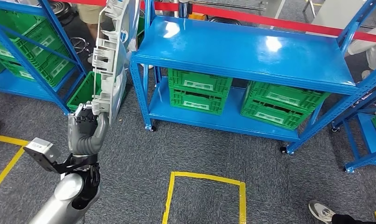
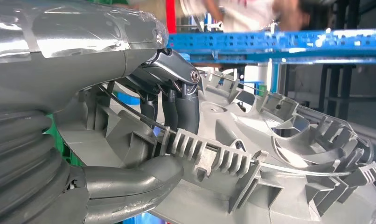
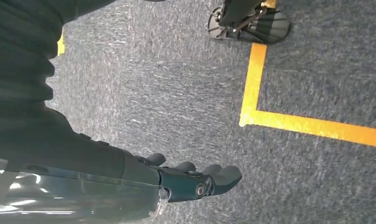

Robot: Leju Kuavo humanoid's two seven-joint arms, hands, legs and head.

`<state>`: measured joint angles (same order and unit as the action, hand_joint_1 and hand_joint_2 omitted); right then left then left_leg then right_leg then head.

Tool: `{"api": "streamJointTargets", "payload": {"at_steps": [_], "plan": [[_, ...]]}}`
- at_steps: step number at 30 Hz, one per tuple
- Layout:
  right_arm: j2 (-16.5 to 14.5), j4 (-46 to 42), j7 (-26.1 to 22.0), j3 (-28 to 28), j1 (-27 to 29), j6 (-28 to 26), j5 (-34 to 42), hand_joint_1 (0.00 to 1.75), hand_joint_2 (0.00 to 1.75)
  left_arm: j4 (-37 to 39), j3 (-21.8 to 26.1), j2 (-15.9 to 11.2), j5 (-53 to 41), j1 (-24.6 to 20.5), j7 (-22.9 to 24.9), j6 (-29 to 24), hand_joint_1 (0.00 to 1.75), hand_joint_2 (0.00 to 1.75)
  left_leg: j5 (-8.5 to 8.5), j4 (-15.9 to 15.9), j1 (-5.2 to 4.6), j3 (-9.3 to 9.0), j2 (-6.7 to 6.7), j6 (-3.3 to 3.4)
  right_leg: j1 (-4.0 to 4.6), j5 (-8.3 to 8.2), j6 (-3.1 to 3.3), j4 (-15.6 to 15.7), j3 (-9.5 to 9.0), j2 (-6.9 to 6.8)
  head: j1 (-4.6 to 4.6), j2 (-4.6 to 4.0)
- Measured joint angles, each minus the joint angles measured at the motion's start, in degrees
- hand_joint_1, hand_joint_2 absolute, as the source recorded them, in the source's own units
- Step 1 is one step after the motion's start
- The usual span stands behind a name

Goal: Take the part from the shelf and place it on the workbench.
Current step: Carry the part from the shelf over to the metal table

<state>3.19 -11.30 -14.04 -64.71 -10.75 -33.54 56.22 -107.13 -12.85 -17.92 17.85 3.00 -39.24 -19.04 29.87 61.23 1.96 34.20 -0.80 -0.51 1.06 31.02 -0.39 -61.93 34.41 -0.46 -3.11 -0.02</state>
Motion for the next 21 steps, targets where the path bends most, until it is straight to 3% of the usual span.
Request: {"api": "streamJointTargets", "payload": {"at_steps": [3, 4, 5, 6, 8, 10, 13, 15, 17, 19, 20, 21], "plan": [[0.3, 0.0, -0.1, 0.0, 0.1, -0.3, 0.0, 0.0, 1.75, 0.1, 0.0, 0.1, 0.0, 0.0, 0.0, 0.0, 1.75, 1.75, -0.34, 0.0, 0.12, 0.47, 0.74, 0.42, -0.73, 5.52, -1.1, -9.7, 3.88, 0.16, 0.13, 0.0], [0.3, -0.1, -0.2, 0.0, 0.1, -0.4, 0.0, 0.0, 1.75, 0.1, 0.0, 0.1, 0.1, 0.0, 0.0, 0.0, 1.75, 1.75, -0.44, 0.0, 0.12, 0.63, 1.02, 0.45, -0.91, 6.43, -1.24, -12.3, 4.95, 0.16, 0.14, 0.0], [0.3, -0.1, -0.3, 0.0, 0.2, -0.6, 0.0, 0.0, 1.75, 0.1, 0.0, 0.1, 0.1, 0.1, -0.1, 0.0, 1.75, 1.75, -0.52, 0.0, 0.13, 0.74, 1.32, 0.43, -1.02, 6.25, -1.27, -13.2, 5.22, 0.17, 0.13, 0.0], [0.4, -0.1, -0.4, 0.1, 0.3, -0.7, -0.1, 0.0, 1.75, 0.2, 0.0, 0.1, 0.2, 0.1, -0.1, 0.1, 1.75, 1.75, -0.59, 0.0, 0.13, 0.77, 1.62, 0.38, -1.06, 4.97, -1.17, -11.9, 4.46, 0.21, 0.14, 0.0], [0.6, -0.1, -0.6, 0.3, 0.3, -0.9, -0.3, 0.0, 1.75, 0.4, 0.0, 0.2, 0.4, 0.1, -0.3, 0.3, 1.75, 1.75, -0.73, 0.0, 0.15, 0.73, 2.21, 0.17, -1.02, 0.96, -0.62, -4.7, 0.77, 0.76, 0.13, 0.0], [1.0, -0.1, -0.7, 0.7, 0.2, -1.1, -0.4, 0.0, 1.75, 0.4, 0.0, 0.3, 0.6, 0.1, -0.4, 0.6, 1.75, 1.75, -1.04, -0.1, 0.19, 0.95, 2.73, -0.35, -0.84, -0.98, 0.04, 1.3, -1.99, 1.53, 0.12, 0.0], [1.3, -0.1, -0.7, 1.0, 0.2, -1.3, -0.4, 0.0, 1.75, 0.6, -0.1, 0.4, 0.8, 0.2, -0.5, 1.0, 1.75, 1.75, -1.67, -0.5, 0.37, 1.47, 3.09, -1.54, -0.64, -1.05, 0.82, 3.3, -2.45, 1.56, 0.09, 0.0], [1.3, -0.2, -0.9, 1.0, 0.3, -1.3, -0.4, 0.0, 1.75, 0.7, -0.1, 0.4, 0.8, 0.4, -0.5, 1.1, 1.75, 1.75, -0.62, 0.4, 0.23, 2.06, 1.99, -1.96, -0.76, -1.84, 1.31, 4.4, -2.67, 1.14, -0.02, 0.0], [1.3, -0.2, -1.0, 1.1, 0.5, -1.2, -0.4, 0.0, 1.75, 0.8, -0.1, 0.5, 0.8, 0.5, -0.5, 1.2, 1.75, 1.75, 2.8, 5.4, 0.02, 4.23, 0.82, -1.94, -0.68, -2.39, 1.68, 5.0, -2.66, 0.74, -0.14, 0.0], [1.3, -0.2, -1.0, 1.3, 0.8, -1.1, -0.4, 0.0, 1.75, 1.0, -0.2, 0.6, 0.8, 0.6, -0.5, 1.3, 1.75, 1.75, 5.78, 11.8, -0.04, 6.79, 0.73, -1.91, -0.4, -2.47, 1.88, 4.9, -2.47, 0.4, -0.15, 0.0], [1.3, -0.2, -1.0, 1.3, 0.9, -1.1, -0.4, 0.0, 1.75, 1.2, -0.2, 0.6, 0.7, 0.7, -0.5, 1.4, 1.75, 1.75, 5.91, 13.2, -0.08, 7.15, 0.73, -1.9, -0.29, -2.48, 1.93, 4.8, -2.41, 0.27, -0.15, 0.0], [1.3, -0.2, -1.0, 1.3, 0.9, -1.0, -0.4, 0.0, 1.75, 1.3, -0.2, 0.7, 0.7, 0.7, -0.5, 1.4, 1.75, 1.75, 4.96, 12.4, -0.14, 6.42, 0.69, -1.86, -0.23, -2.46, 1.94, 4.6, -2.35, 0.19, -0.15, 0.0]]}}
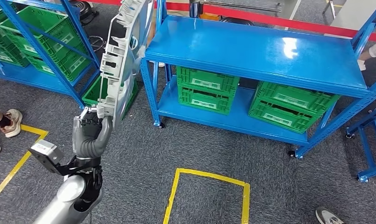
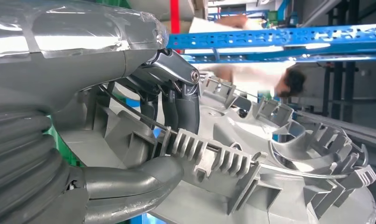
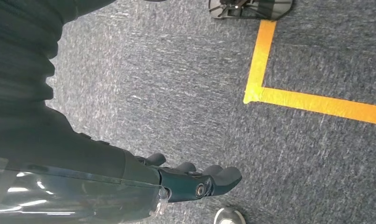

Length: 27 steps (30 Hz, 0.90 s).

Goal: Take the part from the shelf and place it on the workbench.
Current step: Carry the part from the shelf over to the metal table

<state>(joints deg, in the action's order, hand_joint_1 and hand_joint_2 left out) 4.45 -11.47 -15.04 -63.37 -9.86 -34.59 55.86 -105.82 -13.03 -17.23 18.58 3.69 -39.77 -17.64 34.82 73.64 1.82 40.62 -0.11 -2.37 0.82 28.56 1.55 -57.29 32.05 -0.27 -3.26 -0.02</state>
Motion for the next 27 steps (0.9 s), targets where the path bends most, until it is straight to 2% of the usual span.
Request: {"api": "streamJointTargets", "payload": {"at_steps": [2, 4, 7, 9, 10, 12, 13, 14, 15, 16, 18, 19, 20, 22, 24, 25, 27], "plan": [[0.0, 0.0, 0.0, 0.0, 0.0, 0.1, 0.0, 0.0, 1.75, 0.2, 0.0, 0.1, 0.0, 0.0, 0.0, 0.0, 1.75, 1.75, -3.19, -6.2, -0.2, -3.79, -0.62, 0.25, 0.0, 0.21, -0.2, -0.6, 0.16, -0.04, -0.02, 0.0], [0.0, 0.0, 0.0, 0.0, 0.0, 0.2, -0.1, 0.0, 1.75, 0.2, 0.0, 0.1, 0.0, -0.1, 0.0, 0.0, 1.75, 1.75, -4.65, -11.8, -0.45, -6.73, -1.47, 0.69, 0.2, 0.58, -0.69, -1.5, 0.65, -0.11, 0.02, 0.0], [0.0, 0.0, 0.0, 0.1, 0.2, 0.2, -0.1, 0.0, 1.75, 0.2, 0.0, 0.2, -0.1, -0.2, 0.0, 0.1, 1.75, 1.75, -4.76, -12.9, -0.63, -6.86, -1.21, 1.51, 0.34, 0.64, -1.23, -1.9, 1.11, -0.51, 0.08, 0.0], [-0.1, 0.0, 0.0, 0.1, 0.3, 0.3, -0.1, 0.0, 1.75, 0.2, 0.0, 0.2, -0.2, -0.2, 0.0, 0.1, 1.75, 1.75, -5.09, -13.0, -0.37, -6.68, -0.71, 2.05, 0.21, 1.81, -1.89, -3.2, 1.57, -0.45, 0.18, 0.0], [-0.1, -0.1, 0.0, 0.1, 0.4, 0.3, -0.1, 0.0, 1.75, 0.2, 0.0, 0.2, -0.2, -0.2, 0.0, 0.1, 1.75, 1.75, -5.24, -13.1, -0.21, -6.59, -0.45, 2.3, 0.05, 3.29, -2.35, -5.2, 2.37, -0.31, 0.22, 0.0], [-0.1, -0.1, 0.0, 0.1, 0.5, 0.3, -0.2, 0.0, 1.75, 0.2, 0.0, 0.3, -0.2, -0.2, 0.0, 0.1, 1.75, 1.75, -5.43, -13.0, -0.16, -6.35, 0.08, 2.56, -0.41, 7.12, -3.11, -12.0, 5.14, -0.11, 0.32, 0.0], [-0.2, -0.1, 0.1, 0.1, 0.5, 0.3, -0.3, 0.0, 1.75, 0.2, 0.0, 0.3, -0.2, -0.2, 0.0, 0.1, 1.75, 1.75, -5.49, -13.0, -0.16, -6.24, 0.39, 2.61, -0.61, 8.45, -3.29, -15.3, 6.53, -0.1, 0.31, 0.0], [-0.2, -0.1, 0.1, 0.1, 0.6, 0.3, -0.3, 0.0, 1.75, 0.2, 0.0, 0.3, -0.2, -0.1, 0.0, 0.1, 1.75, 1.75, -5.55, -13.0, -0.16, -6.17, 0.71, 2.62, -0.74, 8.79, -3.35, -17.2, 7.27, -0.1, 0.31, 0.0], [-0.2, -0.1, 0.1, 0.1, 0.6, 0.3, -0.4, 0.0, 1.75, 0.2, 0.0, 0.3, -0.2, -0.1, 0.0, 0.1, 1.75, 1.75, -5.6, -13.0, -0.16, -6.15, 1.03, 2.6, -0.81, 7.94, -3.29, -16.9, 7.04, -0.08, 0.31, 0.0], [-0.3, -0.1, 0.1, 0.1, 0.6, 0.3, -0.5, 0.0, 1.75, 0.2, 0.0, 0.3, -0.2, -0.1, 0.0, 0.1, 1.75, 1.75, -5.64, -13.0, -0.16, -6.18, 1.38, 2.56, -0.82, 6.15, -3.11, -14.5, 5.81, 0.02, 0.31, 0.0], [-0.2, -0.1, 0.1, 0.1, 0.6, 0.3, -0.6, 0.0, 1.75, 0.2, 0.0, 0.3, -0.2, -0.1, 0.0, 0.1, 1.75, 1.75, -5.76, -13.1, -0.2, -6.23, 1.98, 2.32, -0.74, 2.39, -2.47, -6.9, 2.11, 0.81, 0.3, 0.0], [-0.2, -0.1, 0.1, 0.1, 0.5, 0.3, -0.6, 0.0, 1.75, 0.2, 0.0, 0.3, -0.2, -0.2, 0.0, 0.1, 1.75, 1.75, -5.9, -13.1, -0.2, -6.12, 2.27, 2.07, -0.65, 1.42, -2.1, -4.0, 0.82, 1.29, 0.3, 0.0], [-0.1, -0.1, 0.1, 0.1, 0.5, 0.3, -0.6, 0.0, 1.75, 0.2, 0.0, 0.3, -0.2, -0.2, 0.0, 0.1, 1.75, 1.75, -6.09, -13.2, -0.15, -5.93, 2.51, 1.74, -0.54, 1.14, -1.75, -2.4, 0.15, 1.66, 0.28, 0.0], [-0.1, -0.1, 0.1, 0.1, 0.3, 0.3, -0.6, 0.0, 1.75, 0.2, 0.0, 0.3, -0.2, -0.2, 0.0, 0.1, 1.75, 1.75, -6.58, -13.5, 0.02, -5.61, 2.95, 0.9, -0.34, 1.23, -1.19, -1.4, 0.03, 1.7, 0.27, 0.0], [-0.2, -0.1, 0.1, 0.1, 0.3, 0.4, -0.6, 0.0, 1.75, 0.2, 0.0, 0.4, -0.2, -0.1, 0.0, 0.1, 1.75, 1.75, -6.03, -13.1, -0.01, -5.28, 2.1, 0.37, -0.44, 0.65, -0.72, -0.3, -0.29, 1.18, 0.19, 0.0], [-0.2, -0.1, 0.1, 0.1, 0.3, 0.4, -0.6, 0.0, 1.75, 0.2, 0.0, 0.4, -0.2, -0.1, 0.0, 0.1, 1.75, 1.75, -4.85, -11.7, -0.12, -4.64, 1.4, 0.26, -0.51, 0.26, -0.45, 0.3, -0.43, 0.91, 0.11, 0.0], [-0.2, -0.1, 0.1, 0.1, 0.3, 0.5, -0.6, 0.0, 1.75, 0.2, 0.0, 0.4, -0.2, -0.1, 0.0, 0.2, 1.75, 1.75, -1.16, -5.7, -0.27, -2.05, 0.27, 0.26, -0.46, -0.11, -0.1, 0.7, -0.44, 0.48, -0.01, 0.0]]}}
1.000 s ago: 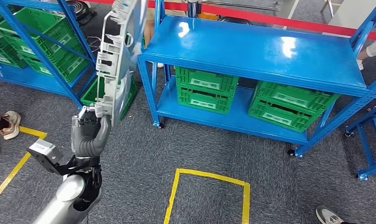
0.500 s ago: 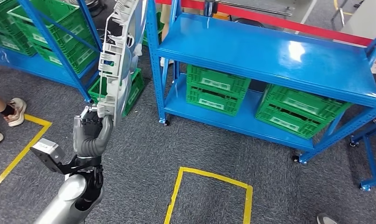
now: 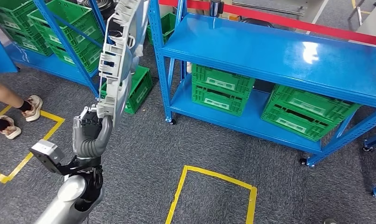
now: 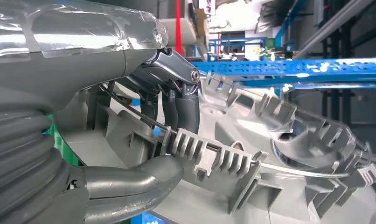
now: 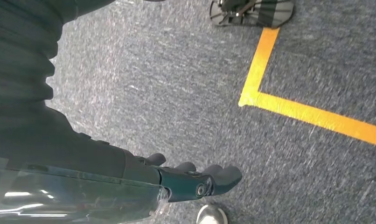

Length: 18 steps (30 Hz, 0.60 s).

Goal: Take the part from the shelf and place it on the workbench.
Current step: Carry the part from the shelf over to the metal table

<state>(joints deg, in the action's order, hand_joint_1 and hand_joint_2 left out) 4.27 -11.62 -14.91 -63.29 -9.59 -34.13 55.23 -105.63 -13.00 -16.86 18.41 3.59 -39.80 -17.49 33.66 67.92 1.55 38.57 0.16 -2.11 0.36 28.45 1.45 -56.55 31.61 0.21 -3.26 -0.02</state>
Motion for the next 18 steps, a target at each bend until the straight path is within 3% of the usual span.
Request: {"api": "streamJointTargets", "payload": {"at_steps": [2, 3, 4, 6, 8, 12, 14, 16, 17, 18], "plan": [[0.0, 0.0, 0.0, 0.0, 0.1, 0.1, 0.0, 0.0, 1.75, 0.1, 0.0, 0.0, 0.0, 0.1, 0.0, 0.0, 1.75, 1.75, 2.22, 5.7, -0.03, 2.29, -0.12, -0.08, 0.22, -0.04, 0.08, -0.1, 0.11, -0.36, -0.01, 0.0], [0.0, 0.0, 0.0, 0.0, 0.1, 0.2, 0.0, 0.0, 1.75, 0.1, 0.0, 0.0, 0.0, 0.1, 0.0, 0.0, 1.75, 1.75, 1.84, 6.1, -0.04, 2.27, -0.16, -0.08, 0.32, -0.05, 0.09, -0.1, 0.12, -0.49, -0.01, 0.0], [0.0, 0.0, 0.0, 0.0, 0.1, 0.2, 0.0, 0.0, 1.75, 0.2, 0.0, 0.0, 0.0, 0.2, 0.0, 0.0, 1.75, 1.75, 0.45, 4.5, -0.07, 1.16, -0.28, -0.03, 0.38, -0.02, 0.05, -0.2, 0.12, -0.58, -0.01, 0.0], [-0.1, 0.0, 0.0, 0.0, 0.0, 0.4, 0.0, 0.0, 1.75, 0.4, 0.0, 0.0, 0.0, 0.1, 0.0, 0.0, 1.75, 1.75, -2.83, -2.4, -0.22, -2.86, -1.1, 0.22, 0.49, 0.23, -0.25, -0.8, 0.21, -0.72, -0.03, 0.0], [-0.1, -0.1, 0.0, 0.0, -0.1, 0.4, 0.0, 0.0, 1.75, 0.4, 0.0, 0.0, 0.0, 0.1, 0.0, 0.0, 1.75, 1.75, -3.91, -7.2, -0.42, -5.32, -1.88, 0.67, 0.7, 0.58, -0.73, -1.6, 0.63, -0.87, 0.04, 0.0], [-0.1, -0.1, -0.1, 0.0, -0.2, 0.5, -0.1, 0.0, 1.75, 0.5, 0.0, 0.0, 0.0, 0.1, 0.0, 0.0, 1.75, 1.75, -4.11, -8.1, -0.4, -5.16, -1.25, 1.78, 0.68, 1.2, -1.66, -2.4, 1.18, -1.2, 0.15, 0.0], [-0.1, -0.2, -0.3, 0.0, -0.2, 0.6, 0.0, 0.0, 1.75, 0.5, 0.0, 0.0, 0.0, 0.0, 0.0, -0.1, 1.75, 1.75, -4.41, -8.2, -0.15, -4.98, -0.87, 2.29, 0.39, 3.85, -2.52, -6.2, 2.66, -0.79, 0.25, 0.0], [-0.1, -0.2, -0.6, 0.0, -0.2, 0.8, 0.3, 0.0, 1.75, 0.5, 0.0, 0.1, 0.0, 0.0, 0.0, -0.1, 1.75, 1.75, -4.55, -8.1, -0.13, -4.73, -0.5, 2.52, -0.05, 7.5, -3.17, -13.4, 5.75, -0.55, 0.31, 0.0], [-0.1, -0.2, -0.8, 0.0, -0.1, 0.9, 0.4, 0.0, 1.75, 0.5, 0.0, 0.1, 0.0, 0.1, 0.0, -0.1, 1.75, 1.75, -4.58, -8.1, -0.13, -4.66, -0.33, 2.57, -0.21, 8.45, -3.3, -16.3, 7.03, -0.55, 0.31, 0.0], [-0.1, -0.2, -1.0, 0.0, 0.0, 1.0, 0.5, 0.0, 1.75, 0.5, 0.0, 0.1, 0.0, 0.1, 0.0, -0.1, 1.75, 1.75, -4.59, -8.1, -0.13, -4.63, -0.19, 2.59, -0.3, 8.34, -3.32, -17.5, 7.53, -0.55, 0.31, 0.0]]}}
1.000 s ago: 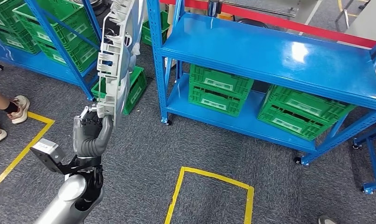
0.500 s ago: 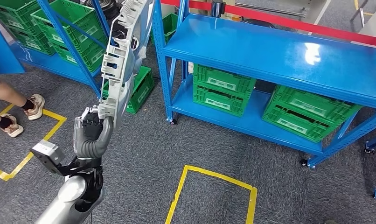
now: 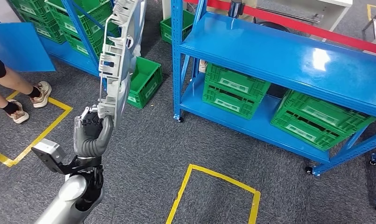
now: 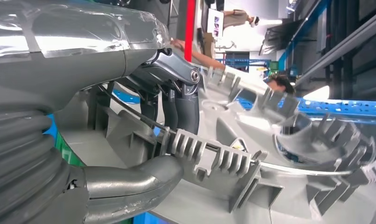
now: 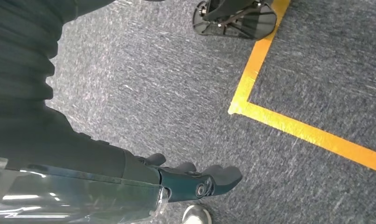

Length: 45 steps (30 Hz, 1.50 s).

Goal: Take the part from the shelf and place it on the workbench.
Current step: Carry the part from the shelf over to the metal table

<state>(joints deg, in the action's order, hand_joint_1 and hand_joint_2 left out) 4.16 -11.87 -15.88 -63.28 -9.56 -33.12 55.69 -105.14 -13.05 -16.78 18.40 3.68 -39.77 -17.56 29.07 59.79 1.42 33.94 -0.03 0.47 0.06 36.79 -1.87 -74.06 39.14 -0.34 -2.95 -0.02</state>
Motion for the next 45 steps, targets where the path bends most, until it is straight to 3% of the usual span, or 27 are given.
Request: {"api": "streamJointTargets", "payload": {"at_steps": [1, 4, 6, 9, 11, 13, 15, 16, 17, 19, 20, 22, 23, 25, 27, 29, 30, 31, 32, 33, 35, 37, 40, 42, 44, 45], "plan": [[0.0, 0.0, -0.1, 0.0, 0.1, 0.1, 0.0, 0.0, 1.75, 0.0, 0.0, 0.0, 0.0, 0.0, 0.0, 0.0, 1.75, 1.75, 0.0, 0.0, 0.0, -0.03, 0.09, 0.0, -0.04, -1.22, 0.1, 1.0, -0.49, -0.01, -0.01, 0.0], [0.0, 0.0, -0.3, 0.0, -0.1, 0.2, -0.1, 0.0, 1.75, 0.0, 0.0, 0.0, 0.0, 0.0, 0.0, 0.0, 1.75, 1.75, 0.0, 0.0, -0.09, -0.2, 0.08, -0.19, 0.24, -6.72, 1.0, 11.6, -5.3, -0.54, -0.01, 0.0], [0.1, 0.0, -0.3, 0.0, -0.4, 0.2, -0.1, 0.0, 1.75, 0.0, 0.0, 0.0, -0.1, 0.0, 0.0, 0.0, 1.75, 1.75, -0.15, -0.1, -0.17, 0.0, -0.21, -0.74, 0.6, -7.53, 1.69, 15.6, -6.85, -0.71, -0.04, 0.0], [0.1, -0.1, -0.4, 0.0, -0.5, 0.2, -0.2, 0.0, 1.75, 0.0, 0.1, 0.1, -0.2, 0.0, 0.0, 0.0, 1.75, 1.75, -0.1, -0.3, -0.19, 0.01, -0.78, -1.76, 0.63, -7.88, 2.48, 16.8, -7.09, -0.02, -0.1, 0.0], [0.1, -0.1, -0.4, 0.0, -0.5, 0.3, -0.3, 0.0, 1.75, 0.0, 0.1, 0.1, -0.2, 0.0, 0.0, 0.0, 1.75, 1.75, 2.15, 2.4, -0.23, 1.09, -0.43, -2.05, 0.38, -8.62, 3.08, 17.8, -7.38, 0.34, -0.31, 0.0], [0.1, -0.1, -0.4, 0.0, -0.4, 0.4, -0.3, 0.0, 1.75, 0.1, 0.0, 0.1, -0.3, 0.0, 0.0, 0.0, 1.75, 1.75, 5.87, 9.1, -0.19, 3.99, 0.05, -2.13, 0.36, -8.87, 3.33, 18.0, -7.37, 0.75, -0.54, 0.0], [0.1, -0.1, -0.4, 0.0, -0.3, 0.4, -0.3, 0.0, 1.75, 0.2, 0.0, 0.1, -0.3, 0.0, 0.0, -0.1, 1.75, 1.75, 7.28, 13.9, -0.18, 6.06, 0.14, -2.27, 0.48, -8.84, 3.33, 17.8, -7.31, 1.32, -0.58, 0.0], [0.1, -0.1, -0.4, 0.0, -0.3, 0.4, -0.3, 0.0, 1.75, 0.3, 0.0, 0.1, -0.3, 0.1, 0.0, -0.1, 1.75, 1.75, 6.38, 13.5, -0.17, 5.8, 0.17, -2.31, 0.5, -8.79, 3.29, 17.6, -7.29, 1.68, -0.59, 0.0], [0.1, -0.1, -0.4, 0.0, -0.3, 0.4, -0.4, 0.0, 1.75, 0.4, 0.0, 0.1, -0.3, 0.0, 0.0, -0.2, 1.75, 1.75, 4.6, 11.1, -0.12, 4.53, 0.31, -2.33, 0.46, -8.68, 3.16, 17.3, -7.27, 2.08, -0.6, 0.0], [0.0, -0.1, -0.4, 0.0, -0.3, 0.4, -0.5, 0.0, 1.75, 0.5, 0.0, 0.1, -0.4, 0.0, 0.0, -0.4, 1.75, 1.75, 1.53, 4.2, 0.14, 0.92, 1.81, -2.36, 0.43, -8.2, 2.61, 16.3, -6.97, 2.9, -0.61, 0.0], [0.0, -0.1, -0.4, 0.0, -0.4, 0.5, -0.5, 0.0, 1.75, 0.5, 0.0, 0.1, -0.4, 0.0, 0.0, -0.4, 1.75, 1.75, 0.91, 1.8, 0.23, -0.25, 2.6, -2.27, 0.44, -8.02, 2.29, 15.9, -6.65, 3.29, -0.57, 0.0], [0.1, -0.1, -0.4, 0.0, -0.4, 0.6, -0.6, 0.0, 1.75, 0.5, 0.0, 0.1, -0.4, 0.0, 0.0, -0.5, 1.75, 1.75, 1.11, 0.6, 0.18, -0.78, 3.26, -1.85, 0.38, -7.96, 1.69, 15.3, -6.02, 4.01, -0.52, 0.0], [0.1, -0.1, -0.4, 0.0, -0.4, 0.7, -0.6, 0.0, 1.75, 0.5, 0.0, 0.1, -0.4, 0.0, 0.0, -0.5, 1.75, 1.75, 1.02, 0.7, 0.16, -0.66, 2.87, -1.51, 0.26, -8.06, 1.46, 15.4, -5.84, 4.38, -0.51, 0.0], [0.1, -0.1, -0.4, 0.0, -0.3, 0.9, -0.7, 0.0, 1.75, 0.5, 0.0, 0.2, -0.4, 0.0, 0.1, -0.5, 1.75, 1.75, 0.81, 0.5, 0.23, -0.62, 1.97, -0.88, 0.18, -7.33, 0.8, 14.4, -5.25, 3.55, -0.35, 0.0], [0.0, -0.1, -0.4, 0.0, -0.4, 0.9, -0.9, 0.0, 1.75, 0.5, 0.0, 0.2, -0.5, 0.0, 0.1, -0.5, 1.75, 1.75, 0.7, 0.4, 0.28, -0.56, 1.0, -0.47, 0.06, -4.5, 0.1, 9.8, -3.09, 1.64, -0.11, 0.0], [0.0, -0.1, -0.4, 0.0, -0.5, 0.8, -1.3, 0.0, 1.75, 0.5, 0.0, 0.2, -0.5, 0.0, 0.1, -0.5, 1.75, 1.75, 0.73, 0.4, 0.18, -0.47, 0.14, -0.33, -0.15, -1.39, -0.32, 2.8, 0.1, 0.78, -0.03, 0.0], [0.0, -0.1, -0.3, 0.0, -0.5, 0.7, -1.5, 0.0, 1.75, 0.5, 0.0, 0.2, -0.5, 0.0, 0.1, -0.5, 1.75, 1.75, 0.75, 0.4, 0.12, -0.45, -0.22, -0.31, -0.19, -0.96, -0.34, 0.8, 1.06, 0.66, -0.02, 0.0], [0.0, -0.1, -0.2, 0.0, -0.4, 0.7, -1.6, 0.0, 1.75, 0.5, 0.0, 0.2, -0.5, 0.0, 0.1, -0.5, 1.75, 1.75, 0.76, 0.4, 0.05, -0.43, -0.48, -0.3, -0.19, -1.57, -0.21, 0.6, 1.13, 0.63, -0.02, 0.0], [0.0, -0.1, -0.2, 0.0, -0.4, 0.6, -1.6, 0.0, 1.75, 0.5, 0.0, 0.2, -0.6, 0.0, 0.1, -0.5, 1.75, 1.75, 0.77, 0.4, -0.06, -0.45, -0.64, -0.29, -0.14, -3.14, 0.1, 2.5, 0.19, 0.64, -0.02, 0.0], [0.0, -0.1, -0.1, 0.0, -0.3, 0.6, -1.6, 0.0, 1.75, 0.5, 0.0, 0.2, -0.6, 0.0, 0.1, -0.5, 1.75, 1.75, 0.77, 0.3, -0.16, -0.48, -0.72, -0.29, 0.03, -5.26, 0.65, 6.1, -1.56, 0.68, -0.02, 0.0], [0.2, -0.1, -0.1, 0.0, -0.4, 0.5, -1.6, 0.0, 1.75, 0.5, -0.1, 0.2, -0.6, -0.1, 0.1, -0.5, 1.75, 1.75, 0.7, 0.3, -0.29, -0.41, -0.78, -0.46, 0.49, -7.77, 1.99, 13.0, -4.88, 0.73, -0.11, 0.0], [0.4, -0.1, -0.1, 0.0, -0.4, 0.4, -1.6, 0.0, 1.75, 0.5, -0.1, 0.2, -0.6, -0.1, 0.1, -0.5, 1.75, 1.75, 0.49, 0.1, -0.12, -0.18, -0.74, -0.9, 0.94, -7.94, 2.78, 15.6, -6.01, 0.75, -0.18, 0.0], [0.4, -0.1, -0.1, 0.0, -0.4, 0.3, -1.6, 0.0, 1.75, 0.5, -0.1, 0.3, -0.6, -0.1, 0.1, -0.5, 1.75, 1.75, 0.63, -0.1, 0.09, -0.19, -0.35, -1.79, 0.88, -8.83, 3.12, 17.6, -6.81, 0.52, -0.17, 0.0], [0.3, -0.1, -0.1, 0.0, -0.5, 0.3, -1.7, 0.0, 1.75, 0.5, -0.1, 0.3, -0.6, -0.1, 0.1, -0.5, 1.75, 1.75, 2.93, 3.1, 0.03, 1.31, 0.09, -2.11, 0.56, -9.57, 3.24, 19.0, -7.53, 0.28, -0.33, 0.0], [0.3, -0.1, 0.0, 0.0, -0.5, 0.3, -1.7, 0.0, 1.75, 0.5, -0.2, 0.3, -0.6, -0.1, 0.0, -0.5, 1.75, 1.75, 6.02, 9.6, 0.03, 4.5, 0.28, -2.4, 0.6, -9.6, 3.43, 19.1, -7.61, 0.18, -0.39, 0.0], [0.2, -0.1, 0.0, 0.0, -0.5, 0.3, -1.7, 0.0, 1.75, 0.5, -0.2, 0.3, -0.6, 0.0, 0.0, -0.5, 1.75, 1.75, 6.64, 12.0, 0.05, 5.77, 0.26, -2.56, 0.61, -9.49, 3.44, 18.9, -7.6, 0.14, -0.39, 0.0]]}}
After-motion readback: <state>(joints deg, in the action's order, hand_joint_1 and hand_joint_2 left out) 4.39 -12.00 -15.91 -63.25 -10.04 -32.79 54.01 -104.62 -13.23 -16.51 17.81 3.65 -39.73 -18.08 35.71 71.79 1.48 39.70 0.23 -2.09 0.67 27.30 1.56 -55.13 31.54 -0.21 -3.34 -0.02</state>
